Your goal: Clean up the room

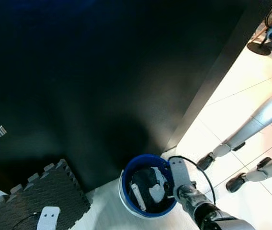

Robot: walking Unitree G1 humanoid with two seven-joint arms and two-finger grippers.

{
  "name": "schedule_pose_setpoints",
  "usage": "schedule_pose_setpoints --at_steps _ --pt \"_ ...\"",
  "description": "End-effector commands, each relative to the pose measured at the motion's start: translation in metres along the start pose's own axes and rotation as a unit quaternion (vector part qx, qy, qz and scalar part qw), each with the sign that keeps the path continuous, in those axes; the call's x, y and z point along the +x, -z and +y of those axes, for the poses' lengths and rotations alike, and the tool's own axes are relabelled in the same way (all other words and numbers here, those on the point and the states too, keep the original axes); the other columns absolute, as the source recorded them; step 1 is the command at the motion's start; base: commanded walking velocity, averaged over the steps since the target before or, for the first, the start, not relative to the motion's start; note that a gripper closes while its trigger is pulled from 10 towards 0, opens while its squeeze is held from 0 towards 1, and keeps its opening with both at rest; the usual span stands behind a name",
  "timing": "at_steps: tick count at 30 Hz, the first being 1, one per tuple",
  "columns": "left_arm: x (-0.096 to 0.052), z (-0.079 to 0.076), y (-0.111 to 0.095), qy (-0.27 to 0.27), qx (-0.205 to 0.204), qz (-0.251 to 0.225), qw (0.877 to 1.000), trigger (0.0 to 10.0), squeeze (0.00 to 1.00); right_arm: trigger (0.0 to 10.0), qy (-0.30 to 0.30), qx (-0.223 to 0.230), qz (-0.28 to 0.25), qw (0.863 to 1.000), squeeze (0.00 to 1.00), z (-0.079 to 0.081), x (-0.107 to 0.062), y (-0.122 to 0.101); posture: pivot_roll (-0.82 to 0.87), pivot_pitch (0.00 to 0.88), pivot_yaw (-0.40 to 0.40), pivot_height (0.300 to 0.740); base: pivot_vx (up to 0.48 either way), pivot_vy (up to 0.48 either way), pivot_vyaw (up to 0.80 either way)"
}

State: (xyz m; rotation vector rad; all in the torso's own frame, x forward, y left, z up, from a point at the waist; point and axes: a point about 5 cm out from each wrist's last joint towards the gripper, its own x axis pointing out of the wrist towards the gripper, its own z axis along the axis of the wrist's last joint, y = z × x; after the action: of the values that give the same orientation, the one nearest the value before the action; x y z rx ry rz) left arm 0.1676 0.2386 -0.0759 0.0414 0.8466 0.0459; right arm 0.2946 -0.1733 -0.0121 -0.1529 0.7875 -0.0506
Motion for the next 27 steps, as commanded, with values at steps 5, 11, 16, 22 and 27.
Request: schedule_pose_setpoints --at_steps 5,11,16,22,27 --pt "-0.002 0.004 0.010 -0.016 0.010 0.037 0.999 10.0 0.00 10.0 0.006 0.032 0.032 0.999 0.00 -0.017 -0.002 0.035 0.16 0.138 -0.069 0.740 0.000 0.000 0.00" --pt "0.000 0.005 0.011 -0.023 0.004 0.066 0.998 10.0 0.00 10.0 0.048 0.074 0.146 0.985 0.00 -0.044 -0.023 0.123 0.13 0.094 -0.061 0.740 0.000 0.000 0.00" --pt "0.000 0.005 0.010 -0.019 0.013 0.078 0.997 10.0 0.00 10.0 0.077 0.095 0.184 0.975 0.00 -0.054 -0.036 0.155 0.12 0.080 -0.058 0.740 0.000 0.000 0.00" --pt "0.001 0.004 0.010 -0.020 0.014 0.093 0.995 10.0 0.00 10.0 0.107 0.172 0.181 0.962 0.00 -0.061 -0.046 0.174 0.10 0.057 -0.058 0.740 -0.141 0.000 0.00" --pt "0.002 0.003 0.008 -0.019 0.017 0.095 0.995 10.0 0.00 10.0 0.107 0.195 0.168 0.960 0.00 -0.061 -0.045 0.173 0.10 0.049 -0.061 0.740 -0.379 0.000 0.00"
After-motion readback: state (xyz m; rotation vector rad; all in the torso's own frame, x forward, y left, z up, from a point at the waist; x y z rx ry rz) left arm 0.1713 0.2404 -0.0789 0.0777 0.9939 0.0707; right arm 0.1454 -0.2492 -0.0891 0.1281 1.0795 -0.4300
